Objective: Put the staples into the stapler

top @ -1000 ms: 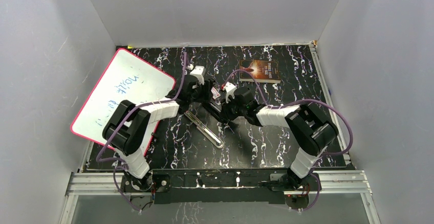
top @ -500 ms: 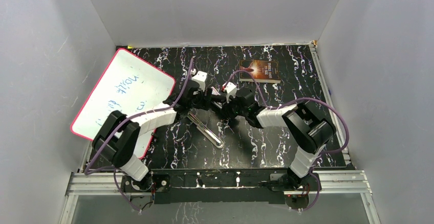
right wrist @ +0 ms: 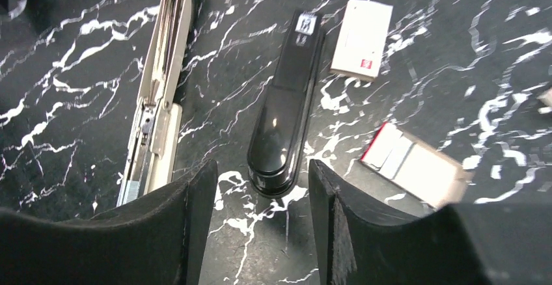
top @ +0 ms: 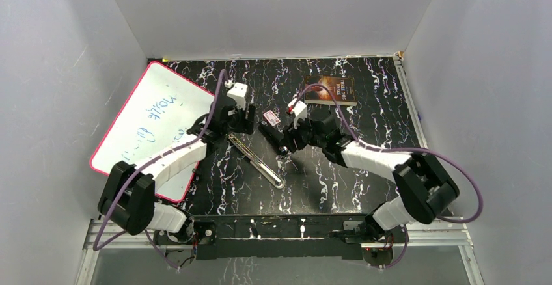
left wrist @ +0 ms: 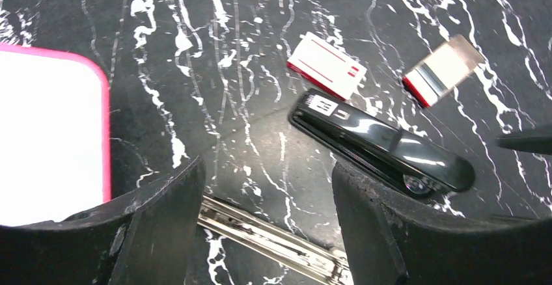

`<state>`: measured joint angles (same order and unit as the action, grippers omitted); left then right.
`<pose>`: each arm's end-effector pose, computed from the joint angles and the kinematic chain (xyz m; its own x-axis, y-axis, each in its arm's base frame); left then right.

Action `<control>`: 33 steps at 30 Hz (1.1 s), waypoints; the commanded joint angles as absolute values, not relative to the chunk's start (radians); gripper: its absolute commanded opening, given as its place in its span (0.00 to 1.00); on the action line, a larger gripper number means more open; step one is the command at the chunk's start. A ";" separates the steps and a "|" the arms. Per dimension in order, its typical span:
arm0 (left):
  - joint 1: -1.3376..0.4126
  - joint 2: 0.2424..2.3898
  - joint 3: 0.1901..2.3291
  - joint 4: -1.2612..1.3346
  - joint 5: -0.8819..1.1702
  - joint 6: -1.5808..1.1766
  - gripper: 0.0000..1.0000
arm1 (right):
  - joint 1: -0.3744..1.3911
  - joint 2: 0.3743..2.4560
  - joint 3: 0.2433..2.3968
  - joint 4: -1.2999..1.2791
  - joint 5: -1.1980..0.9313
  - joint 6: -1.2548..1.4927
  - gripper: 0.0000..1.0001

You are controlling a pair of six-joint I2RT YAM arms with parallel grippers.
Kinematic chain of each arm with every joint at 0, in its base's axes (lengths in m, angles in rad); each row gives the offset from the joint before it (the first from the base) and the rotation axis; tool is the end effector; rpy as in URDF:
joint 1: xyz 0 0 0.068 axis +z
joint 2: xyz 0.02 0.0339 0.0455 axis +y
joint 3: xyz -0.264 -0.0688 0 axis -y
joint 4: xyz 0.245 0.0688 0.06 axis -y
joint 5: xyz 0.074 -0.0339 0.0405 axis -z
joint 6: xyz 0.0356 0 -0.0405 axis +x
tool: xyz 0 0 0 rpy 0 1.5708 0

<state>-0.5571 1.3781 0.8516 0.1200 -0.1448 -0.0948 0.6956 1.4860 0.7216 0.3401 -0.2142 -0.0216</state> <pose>0.2673 -0.1605 0.2582 -0.3730 0.1220 -0.9198 0.3771 0.9257 -0.0301 0.2371 0.2078 0.2055 -0.2992 -0.2773 -0.9130 -0.7816 0.6201 0.0678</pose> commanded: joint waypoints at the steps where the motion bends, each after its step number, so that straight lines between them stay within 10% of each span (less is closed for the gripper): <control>1: -0.485 1.341 0.877 0.108 -0.077 -0.183 0.70 | 0.698 1.369 0.696 0.307 -0.113 0.006 0.62; 13: -0.439 1.438 0.954 0.041 0.025 -0.292 0.71 | 0.705 1.429 0.774 0.188 -0.257 0.023 0.60; 33: -0.385 1.253 0.756 0.055 0.033 -0.525 0.86 | 1.101 1.363 0.703 0.153 0.201 0.235 0.62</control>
